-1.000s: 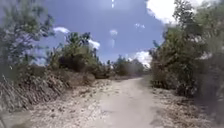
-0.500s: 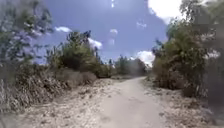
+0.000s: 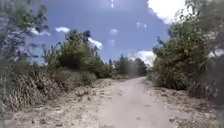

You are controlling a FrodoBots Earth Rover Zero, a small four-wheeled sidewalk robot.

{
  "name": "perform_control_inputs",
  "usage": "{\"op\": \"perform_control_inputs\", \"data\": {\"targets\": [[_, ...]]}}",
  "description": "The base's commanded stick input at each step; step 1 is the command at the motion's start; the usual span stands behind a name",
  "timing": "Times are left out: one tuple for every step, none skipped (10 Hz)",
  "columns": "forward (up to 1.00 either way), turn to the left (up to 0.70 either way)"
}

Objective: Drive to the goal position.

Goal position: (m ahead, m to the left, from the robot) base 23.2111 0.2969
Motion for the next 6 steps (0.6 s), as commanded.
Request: {"op": "perform_control_inputs", "data": {"targets": [[0.45,0.00],[0.45,0.00],[0.45,0.00],[0.45,0.00],[0.45,0.00],[0.45,0.00]]}}
